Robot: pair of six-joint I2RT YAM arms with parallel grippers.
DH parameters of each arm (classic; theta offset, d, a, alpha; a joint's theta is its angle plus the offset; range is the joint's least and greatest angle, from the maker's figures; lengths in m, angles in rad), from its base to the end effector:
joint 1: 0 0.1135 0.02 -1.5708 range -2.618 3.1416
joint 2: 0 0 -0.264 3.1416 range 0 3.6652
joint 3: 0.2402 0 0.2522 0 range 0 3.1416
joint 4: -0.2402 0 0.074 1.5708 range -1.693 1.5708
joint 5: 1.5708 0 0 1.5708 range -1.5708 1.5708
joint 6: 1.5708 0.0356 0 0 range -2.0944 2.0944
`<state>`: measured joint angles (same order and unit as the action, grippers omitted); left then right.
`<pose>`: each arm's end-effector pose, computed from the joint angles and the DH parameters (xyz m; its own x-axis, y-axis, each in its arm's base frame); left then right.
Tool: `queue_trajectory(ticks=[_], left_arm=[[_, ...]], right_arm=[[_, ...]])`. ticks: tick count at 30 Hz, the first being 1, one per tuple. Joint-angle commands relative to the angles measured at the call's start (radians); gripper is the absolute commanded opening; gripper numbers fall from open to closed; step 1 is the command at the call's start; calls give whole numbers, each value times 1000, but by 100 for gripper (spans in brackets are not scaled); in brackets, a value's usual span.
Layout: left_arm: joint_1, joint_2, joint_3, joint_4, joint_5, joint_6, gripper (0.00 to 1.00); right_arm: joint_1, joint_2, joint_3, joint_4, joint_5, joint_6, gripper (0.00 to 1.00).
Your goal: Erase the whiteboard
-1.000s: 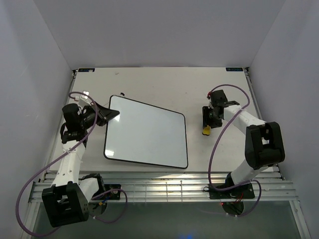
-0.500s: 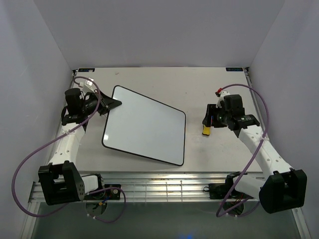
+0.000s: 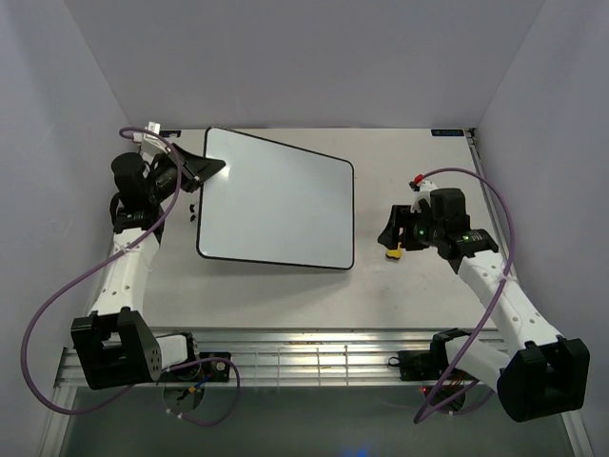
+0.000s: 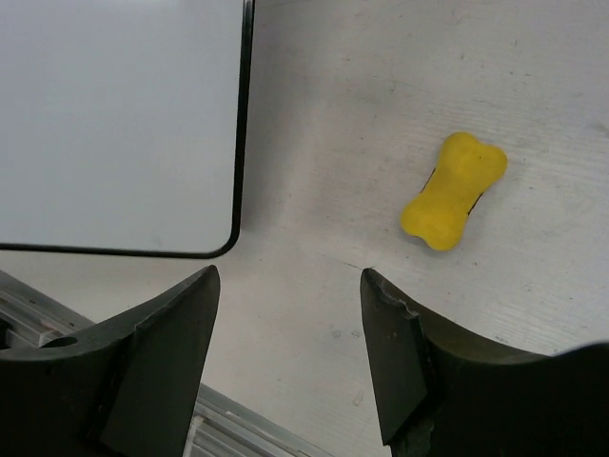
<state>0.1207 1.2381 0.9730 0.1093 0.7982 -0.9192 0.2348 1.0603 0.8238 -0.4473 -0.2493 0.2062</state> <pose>0.2846 0.0088 0.3414 -0.5850 -0.6300 -0.5108 0.2525 0.4570 -0.8529 0.2190 0.0614 0.2762 -0.6856 0.0400 -0.7268 -0.2769 0.9091 0.3113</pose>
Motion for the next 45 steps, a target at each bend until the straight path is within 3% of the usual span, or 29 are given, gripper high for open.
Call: queue_trajectory(ticks=[1,8,17,26,45], left_arm=[[-1,-28,113,164,-31,-124,0],[30,73,266,222,-128,-9,0],[152,199,294,489,-53,-24,0],[209,285,308,592,-60,-15,0],[318,428,308,800,116,77,0]], right_arm=[[-6,-31,-6,48,-61,13,67],[-6,-120,-46,76,-123,39,68],[-5,-203,-84,78,-165,47,70],[1,-215,-107,108,-208,53,71],[20,-247,-133,113,-222,38,73]])
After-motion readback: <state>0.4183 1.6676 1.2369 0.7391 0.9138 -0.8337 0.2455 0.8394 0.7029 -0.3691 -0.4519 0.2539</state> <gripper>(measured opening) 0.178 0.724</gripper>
